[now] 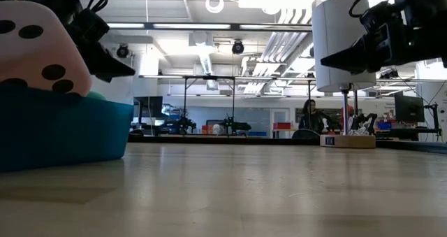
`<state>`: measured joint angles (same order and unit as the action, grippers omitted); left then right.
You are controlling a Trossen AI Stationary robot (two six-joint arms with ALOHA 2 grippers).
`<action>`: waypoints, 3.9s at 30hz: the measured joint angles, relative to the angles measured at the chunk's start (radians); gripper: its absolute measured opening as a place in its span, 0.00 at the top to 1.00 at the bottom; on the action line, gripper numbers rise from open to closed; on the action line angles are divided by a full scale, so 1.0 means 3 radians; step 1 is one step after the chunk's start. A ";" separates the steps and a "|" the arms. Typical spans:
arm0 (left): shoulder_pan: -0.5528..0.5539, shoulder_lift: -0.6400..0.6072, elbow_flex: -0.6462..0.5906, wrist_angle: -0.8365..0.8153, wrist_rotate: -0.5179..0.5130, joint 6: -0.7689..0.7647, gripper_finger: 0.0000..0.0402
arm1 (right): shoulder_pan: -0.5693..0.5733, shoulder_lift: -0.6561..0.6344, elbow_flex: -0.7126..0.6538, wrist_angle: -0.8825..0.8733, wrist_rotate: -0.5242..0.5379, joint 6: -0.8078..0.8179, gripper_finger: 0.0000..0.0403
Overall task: Pick & Place Dice
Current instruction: Return to Home Position
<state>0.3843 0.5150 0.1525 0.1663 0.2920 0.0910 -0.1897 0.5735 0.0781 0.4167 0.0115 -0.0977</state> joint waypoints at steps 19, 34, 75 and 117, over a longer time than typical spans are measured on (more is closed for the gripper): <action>0.0000 -0.0071 -0.0472 0.0658 0.0270 -0.0140 1.00 | -0.0275 0.0010 -0.0232 0.0321 -0.0297 0.0271 1.00; -0.0001 -0.1020 -0.0481 0.0072 0.0814 -0.0485 1.00 | -0.0293 0.0010 -0.0236 0.0265 -0.0085 0.0330 1.00; -0.0123 -0.1229 -0.0485 -0.0108 -0.0559 -0.0879 1.00 | -0.0291 0.0010 -0.0242 0.0264 -0.0085 0.0326 1.00; -0.1798 -0.1705 -0.0485 0.0434 -0.0542 -0.0891 1.00 | -0.0183 -0.0107 -0.0242 0.0136 0.0009 0.0326 1.00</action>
<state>-0.1551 0.0036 0.0071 0.2966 0.1295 -0.1764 -0.2447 0.5415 0.0055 0.4574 0.0140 0.0002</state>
